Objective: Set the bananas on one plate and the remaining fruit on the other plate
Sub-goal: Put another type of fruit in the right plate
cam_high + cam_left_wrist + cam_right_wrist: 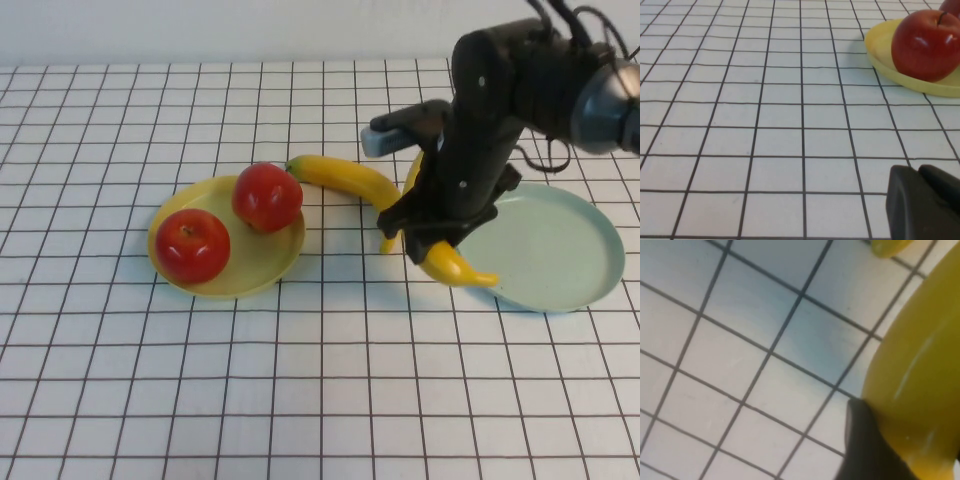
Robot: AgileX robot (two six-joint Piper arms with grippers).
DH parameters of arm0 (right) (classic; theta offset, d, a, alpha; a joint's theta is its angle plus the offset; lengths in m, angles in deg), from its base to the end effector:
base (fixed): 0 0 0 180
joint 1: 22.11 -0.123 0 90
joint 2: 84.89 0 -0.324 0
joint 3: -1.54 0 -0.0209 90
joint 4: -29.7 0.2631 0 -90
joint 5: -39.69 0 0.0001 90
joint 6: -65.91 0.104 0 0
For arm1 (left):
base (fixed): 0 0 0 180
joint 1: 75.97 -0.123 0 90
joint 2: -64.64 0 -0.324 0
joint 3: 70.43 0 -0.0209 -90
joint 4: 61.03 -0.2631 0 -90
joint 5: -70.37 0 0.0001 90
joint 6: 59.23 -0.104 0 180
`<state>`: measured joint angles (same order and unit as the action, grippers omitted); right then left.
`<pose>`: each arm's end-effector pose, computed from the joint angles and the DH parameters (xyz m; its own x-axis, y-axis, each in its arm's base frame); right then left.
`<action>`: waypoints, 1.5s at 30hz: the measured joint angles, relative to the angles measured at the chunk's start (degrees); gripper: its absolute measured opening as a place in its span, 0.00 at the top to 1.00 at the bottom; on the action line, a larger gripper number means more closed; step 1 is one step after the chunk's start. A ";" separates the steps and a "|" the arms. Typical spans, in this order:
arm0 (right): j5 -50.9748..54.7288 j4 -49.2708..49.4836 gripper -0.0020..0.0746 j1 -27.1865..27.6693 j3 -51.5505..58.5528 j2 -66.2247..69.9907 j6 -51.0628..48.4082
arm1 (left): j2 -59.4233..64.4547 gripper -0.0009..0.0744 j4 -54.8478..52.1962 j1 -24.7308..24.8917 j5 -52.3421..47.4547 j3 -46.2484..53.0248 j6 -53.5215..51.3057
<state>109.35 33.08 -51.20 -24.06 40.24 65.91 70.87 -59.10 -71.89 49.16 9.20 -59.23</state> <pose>0.4069 0.2330 0.2630 -0.8682 -0.4596 -0.1870 -0.4768 0.8771 0.0581 0.0380 -0.0040 0.1674 -0.2951 -0.0104 -0.9554 0.0735 0.9967 -0.0336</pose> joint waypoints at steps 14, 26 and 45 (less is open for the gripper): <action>0.99 -4.65 0.57 15.29 6.78 -9.80 0.00 | 0.00 0.99 0.00 0.00 0.00 0.00 0.00; -3.32 2.31 0.57 21.65 6.82 -1.85 -5.74 | 0.00 0.99 0.00 0.00 0.00 0.00 0.00; -0.36 4.66 0.36 21.44 0.82 1.22 -6.81 | 0.00 0.99 0.00 0.00 0.00 0.00 0.00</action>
<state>108.98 37.74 -29.76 -23.24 41.46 59.09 70.87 -59.10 -71.89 49.16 9.20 -59.23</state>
